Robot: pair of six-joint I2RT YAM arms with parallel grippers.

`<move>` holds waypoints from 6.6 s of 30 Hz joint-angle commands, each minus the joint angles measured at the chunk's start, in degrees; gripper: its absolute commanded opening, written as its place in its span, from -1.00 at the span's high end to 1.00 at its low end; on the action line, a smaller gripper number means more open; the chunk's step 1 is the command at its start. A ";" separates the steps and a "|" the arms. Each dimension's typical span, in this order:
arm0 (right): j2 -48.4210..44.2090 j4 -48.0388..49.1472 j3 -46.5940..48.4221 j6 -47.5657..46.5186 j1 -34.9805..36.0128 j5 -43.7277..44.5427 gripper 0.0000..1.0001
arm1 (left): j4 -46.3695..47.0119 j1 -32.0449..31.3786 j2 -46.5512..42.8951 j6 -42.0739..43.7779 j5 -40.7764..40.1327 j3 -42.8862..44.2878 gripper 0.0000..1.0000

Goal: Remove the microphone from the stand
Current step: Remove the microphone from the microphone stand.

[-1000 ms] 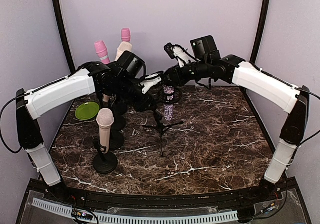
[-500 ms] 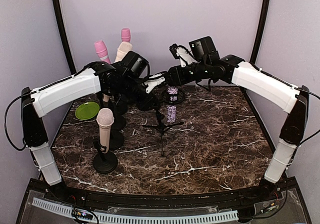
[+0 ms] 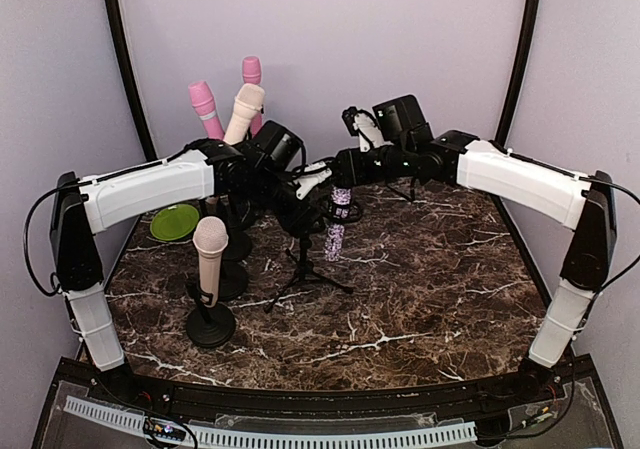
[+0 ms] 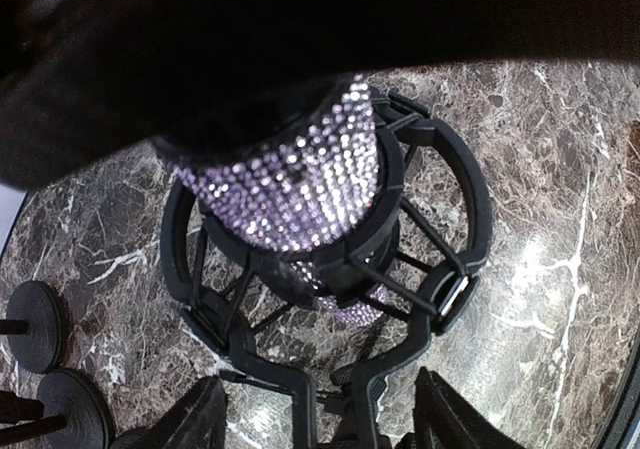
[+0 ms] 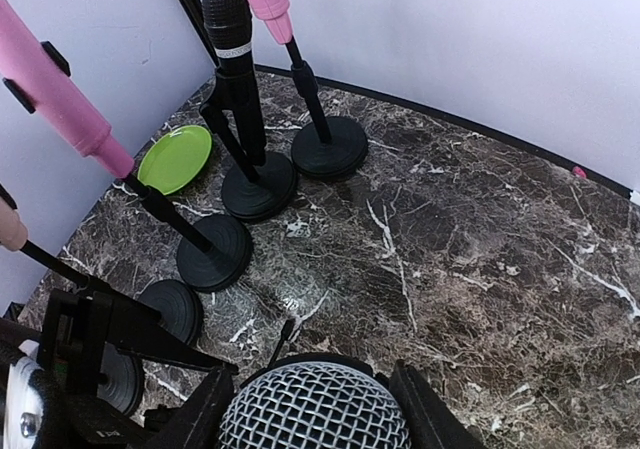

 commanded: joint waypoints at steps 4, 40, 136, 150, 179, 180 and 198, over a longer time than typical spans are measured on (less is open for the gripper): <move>-2.51 7.76 -3.50 -0.76 1.80 -3.45 0.42 | 4.92 -0.44 -2.31 -1.58 2.40 -4.60 -0.42; -2.93 7.86 -3.00 -1.94 2.84 -4.62 0.40 | 12.63 4.36 -11.50 -5.80 16.51 -17.73 -0.10; -8.66 -1.59 18.73 -7.60 3.96 -8.22 0.35 | 2.76 -1.33 -4.03 6.18 -0.05 -11.84 1.00; -5.79 -6.05 23.10 -6.02 4.63 4.82 0.33 | -0.86 -1.36 -1.19 9.15 -3.54 -7.01 1.00; 4.90 -10.64 30.46 -11.33 9.29 -1.48 0.30 | -5.45 -1.47 -1.91 13.28 -1.40 -2.26 1.00; 4.43 -10.07 30.55 -9.36 8.91 0.77 0.30 | -5.37 -1.49 -1.92 13.36 -1.84 -2.49 1.00; -13.00 2.67 15.73 -13.03 4.21 -9.40 0.28 | -4.76 -1.35 -1.44 13.87 -4.85 -4.07 1.00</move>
